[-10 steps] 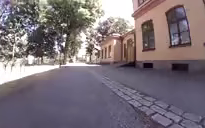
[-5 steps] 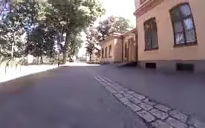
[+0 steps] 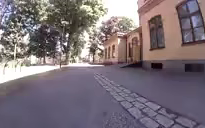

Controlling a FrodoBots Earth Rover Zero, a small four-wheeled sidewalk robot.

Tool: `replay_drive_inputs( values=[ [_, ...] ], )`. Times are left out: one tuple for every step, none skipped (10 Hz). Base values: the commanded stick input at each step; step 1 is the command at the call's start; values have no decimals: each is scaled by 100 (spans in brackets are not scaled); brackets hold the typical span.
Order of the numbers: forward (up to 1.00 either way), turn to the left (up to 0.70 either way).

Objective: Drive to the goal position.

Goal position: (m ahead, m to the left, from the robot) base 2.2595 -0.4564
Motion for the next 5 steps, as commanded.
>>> replay_drive_inputs(
  values=[
    [85, 4],
    [85, 7],
    [85, 10],
    [85, 13],
    [85, 16]
  ],
)
